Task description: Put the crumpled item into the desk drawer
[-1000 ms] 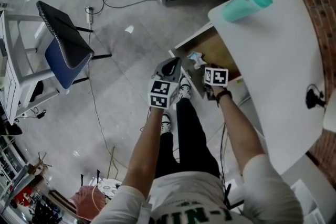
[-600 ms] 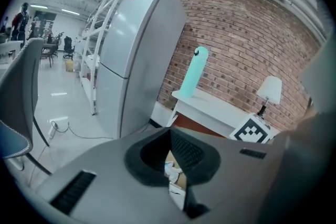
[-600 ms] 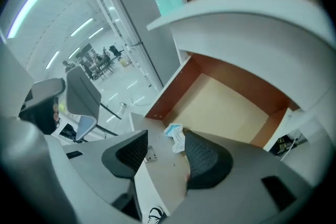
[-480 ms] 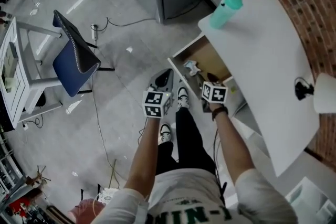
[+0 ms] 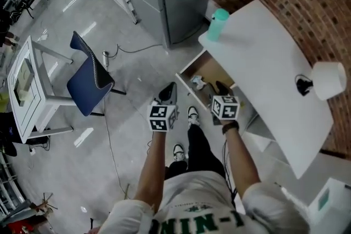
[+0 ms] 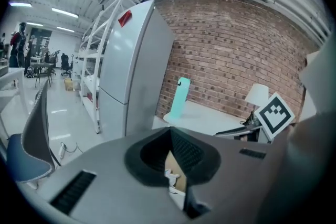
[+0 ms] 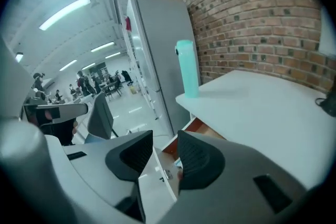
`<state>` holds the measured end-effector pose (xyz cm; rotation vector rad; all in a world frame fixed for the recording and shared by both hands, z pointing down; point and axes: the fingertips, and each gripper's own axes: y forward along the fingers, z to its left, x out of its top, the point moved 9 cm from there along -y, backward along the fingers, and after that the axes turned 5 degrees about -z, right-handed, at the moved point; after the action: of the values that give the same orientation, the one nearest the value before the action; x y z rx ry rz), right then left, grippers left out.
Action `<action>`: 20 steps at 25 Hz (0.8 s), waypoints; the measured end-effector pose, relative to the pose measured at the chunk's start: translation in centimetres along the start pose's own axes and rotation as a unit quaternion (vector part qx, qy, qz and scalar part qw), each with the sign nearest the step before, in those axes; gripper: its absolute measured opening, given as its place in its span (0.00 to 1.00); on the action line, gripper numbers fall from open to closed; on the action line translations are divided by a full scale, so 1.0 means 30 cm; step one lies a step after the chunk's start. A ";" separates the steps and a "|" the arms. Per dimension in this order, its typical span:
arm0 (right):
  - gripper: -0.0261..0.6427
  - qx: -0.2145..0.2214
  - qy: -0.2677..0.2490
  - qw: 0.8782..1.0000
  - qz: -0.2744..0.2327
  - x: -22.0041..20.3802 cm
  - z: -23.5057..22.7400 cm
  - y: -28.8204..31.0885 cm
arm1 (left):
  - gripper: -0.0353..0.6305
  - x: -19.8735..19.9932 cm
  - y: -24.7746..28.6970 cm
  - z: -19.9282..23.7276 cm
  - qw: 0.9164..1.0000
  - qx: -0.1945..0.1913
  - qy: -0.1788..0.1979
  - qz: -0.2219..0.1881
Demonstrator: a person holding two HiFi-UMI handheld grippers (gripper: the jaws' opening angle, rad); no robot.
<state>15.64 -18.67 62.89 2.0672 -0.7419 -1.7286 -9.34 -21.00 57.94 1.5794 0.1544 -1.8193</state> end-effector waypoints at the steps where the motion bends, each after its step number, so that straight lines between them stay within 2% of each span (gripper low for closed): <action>1: 0.25 0.001 0.001 1.000 -0.015 0.027 0.016 -0.036 | 0.05 0.031 -0.028 -0.009 1.000 0.001 0.004 -0.006; 10: 0.24 0.006 -0.036 0.991 -0.126 0.236 0.148 -0.315 | 0.05 0.274 -0.259 -0.088 0.997 0.005 0.051 -0.062; 15: 0.18 0.016 -0.054 0.983 -0.173 0.300 0.212 -0.471 | 0.05 0.337 -0.384 -0.152 0.994 0.011 0.066 -0.090; 20: 0.15 0.012 -0.061 0.977 -0.203 0.313 0.275 -0.607 | 0.05 0.365 -0.506 -0.206 0.991 0.018 0.071 -0.116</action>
<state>11.80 -9.03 43.39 2.2632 -0.3885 -2.0832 -12.97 -11.26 41.20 1.7784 0.3879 -1.8899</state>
